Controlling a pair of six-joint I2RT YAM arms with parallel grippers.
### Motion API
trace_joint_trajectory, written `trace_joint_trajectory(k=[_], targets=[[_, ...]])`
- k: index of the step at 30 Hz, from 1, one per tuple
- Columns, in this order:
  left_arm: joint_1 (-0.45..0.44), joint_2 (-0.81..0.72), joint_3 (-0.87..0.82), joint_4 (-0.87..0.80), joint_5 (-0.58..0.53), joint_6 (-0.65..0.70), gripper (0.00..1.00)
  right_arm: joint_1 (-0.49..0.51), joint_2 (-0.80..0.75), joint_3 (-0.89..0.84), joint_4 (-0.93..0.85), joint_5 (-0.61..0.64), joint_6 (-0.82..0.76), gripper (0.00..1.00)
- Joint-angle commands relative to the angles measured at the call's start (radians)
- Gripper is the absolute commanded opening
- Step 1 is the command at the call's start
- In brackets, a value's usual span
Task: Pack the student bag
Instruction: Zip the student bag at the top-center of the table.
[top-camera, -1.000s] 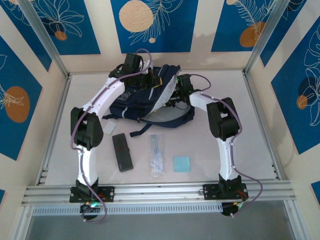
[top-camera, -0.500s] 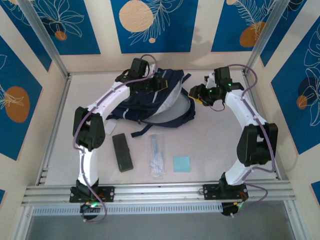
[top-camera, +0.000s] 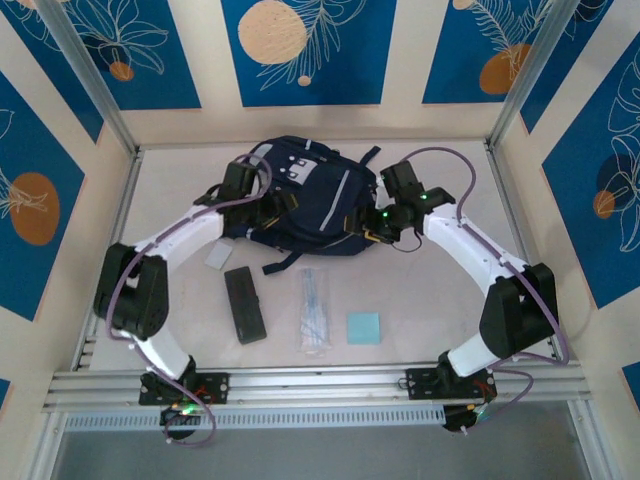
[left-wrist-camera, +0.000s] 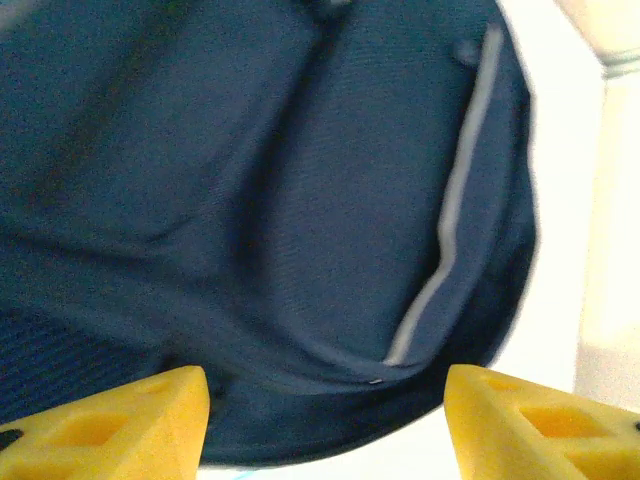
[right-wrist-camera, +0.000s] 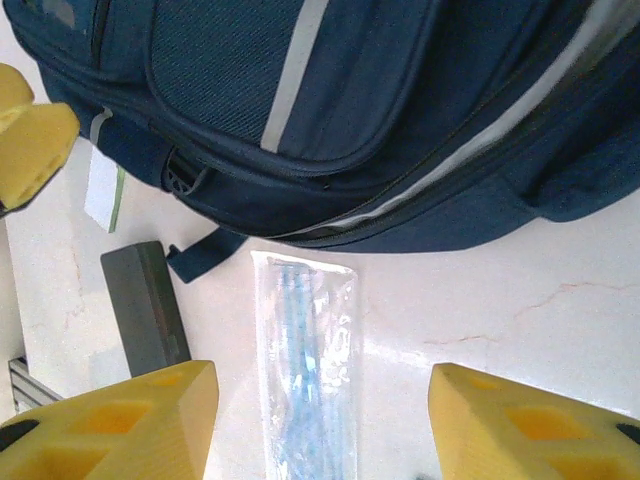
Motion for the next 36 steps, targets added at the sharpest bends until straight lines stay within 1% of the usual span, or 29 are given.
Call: trace_joint_trajectory(k=[1, 4, 8, 13, 16, 19, 21, 23, 24, 25, 26, 28, 29, 30, 34, 36], targets=[[0.026, -0.083, -0.106, 0.066, -0.103, -0.081, 0.64, 0.041, -0.016, 0.001, 0.033, 0.079, 0.037, 0.58], [0.041, -0.1, -0.168, 0.073, -0.14, -0.116, 0.64, 0.07, -0.01, 0.02, 0.033, 0.107, 0.038, 0.58], [0.041, -0.091, -0.208, 0.096, -0.192, -0.162, 0.65, 0.09, -0.006, 0.032, 0.03, 0.12, 0.032, 0.58], [0.041, -0.077, -0.25, 0.084, -0.265, -0.298, 0.65, 0.103, -0.011, 0.029, 0.02, 0.132, 0.03, 0.58], [0.041, -0.071, -0.273, 0.106, -0.294, -0.341, 0.65, 0.106, -0.018, 0.019, 0.021, 0.145, 0.029, 0.58], [0.04, -0.031, -0.269, 0.166, -0.298, -0.368, 0.66, 0.106, -0.015, 0.02, 0.023, 0.144, 0.024, 0.58], [0.038, 0.008, -0.258, 0.232, -0.278, -0.398, 0.65, 0.107, -0.012, 0.021, 0.026, 0.139, 0.022, 0.58], [0.031, 0.054, -0.236, 0.287, -0.26, -0.425, 0.63, 0.111, -0.012, 0.02, 0.035, 0.131, 0.021, 0.58], [0.025, 0.074, -0.221, 0.31, -0.256, -0.433, 0.59, 0.115, -0.015, 0.013, 0.047, 0.118, 0.016, 0.58], [0.016, 0.093, -0.208, 0.333, -0.251, -0.435, 0.53, 0.122, -0.018, 0.005, 0.064, 0.1, 0.01, 0.57], [0.009, 0.105, -0.197, 0.347, -0.248, -0.433, 0.43, 0.13, -0.02, -0.004, 0.082, 0.085, 0.004, 0.57], [-0.014, 0.121, -0.168, 0.357, -0.244, -0.434, 0.13, 0.158, -0.02, -0.022, 0.123, 0.042, -0.009, 0.57], [-0.025, 0.121, -0.158, 0.353, -0.245, -0.432, 0.02, 0.174, -0.015, -0.022, 0.137, 0.025, -0.017, 0.57], [-0.039, 0.112, -0.15, 0.348, -0.249, -0.433, 0.0, 0.194, -0.004, -0.02, 0.148, 0.019, -0.023, 0.57], [-0.095, 0.06, -0.144, 0.341, -0.255, -0.467, 0.0, 0.276, 0.04, -0.033, 0.227, 0.037, -0.05, 0.57], [-0.118, 0.039, -0.141, 0.342, -0.254, -0.494, 0.0, 0.305, 0.057, -0.056, 0.297, 0.047, -0.057, 0.57]])
